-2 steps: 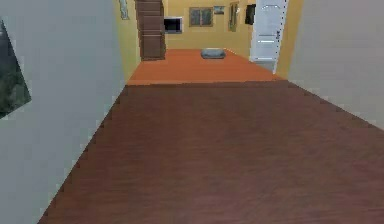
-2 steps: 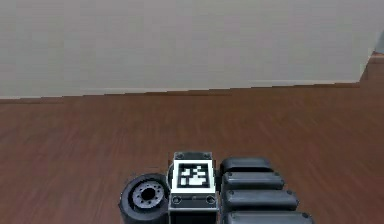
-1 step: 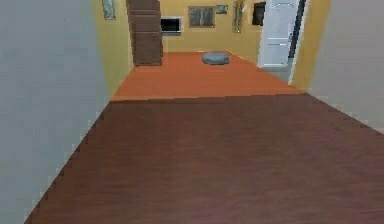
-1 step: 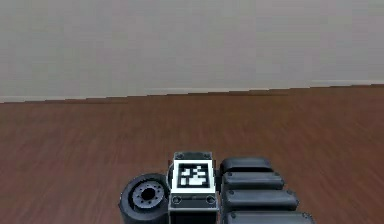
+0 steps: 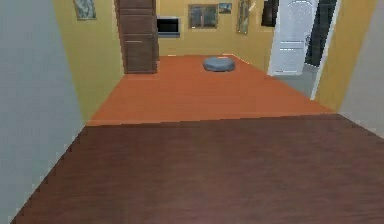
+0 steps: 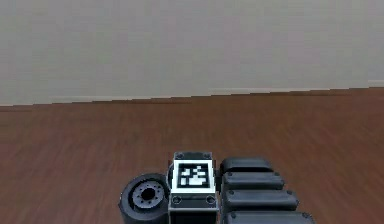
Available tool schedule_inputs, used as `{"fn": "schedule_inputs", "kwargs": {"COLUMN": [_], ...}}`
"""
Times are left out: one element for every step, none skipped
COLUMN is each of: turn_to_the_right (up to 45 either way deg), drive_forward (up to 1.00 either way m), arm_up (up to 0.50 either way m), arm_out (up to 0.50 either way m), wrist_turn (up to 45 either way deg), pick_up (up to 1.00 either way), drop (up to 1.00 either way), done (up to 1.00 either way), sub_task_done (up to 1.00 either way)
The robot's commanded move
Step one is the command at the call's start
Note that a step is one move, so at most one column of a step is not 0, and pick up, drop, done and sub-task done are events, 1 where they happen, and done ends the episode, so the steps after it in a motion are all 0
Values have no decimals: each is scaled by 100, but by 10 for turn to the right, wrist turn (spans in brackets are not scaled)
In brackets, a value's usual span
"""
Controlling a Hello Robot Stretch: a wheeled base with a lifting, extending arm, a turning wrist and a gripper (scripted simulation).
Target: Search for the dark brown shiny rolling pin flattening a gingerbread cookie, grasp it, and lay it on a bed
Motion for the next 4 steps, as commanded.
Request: {"fn": "schedule_inputs", "kwargs": {"turn_to_the_right": [0,0,-30,0], "drive_forward": [100,100,0,100], "arm_up": [0,0,0,0], "arm_out": [0,0,0,0], "wrist_turn": [0,0,0,0], "pick_up": [0,0,0,0], "drop": [0,0,0,0], "done": [0,0,0,0], "sub_task_done": [0,0,0,0]}}
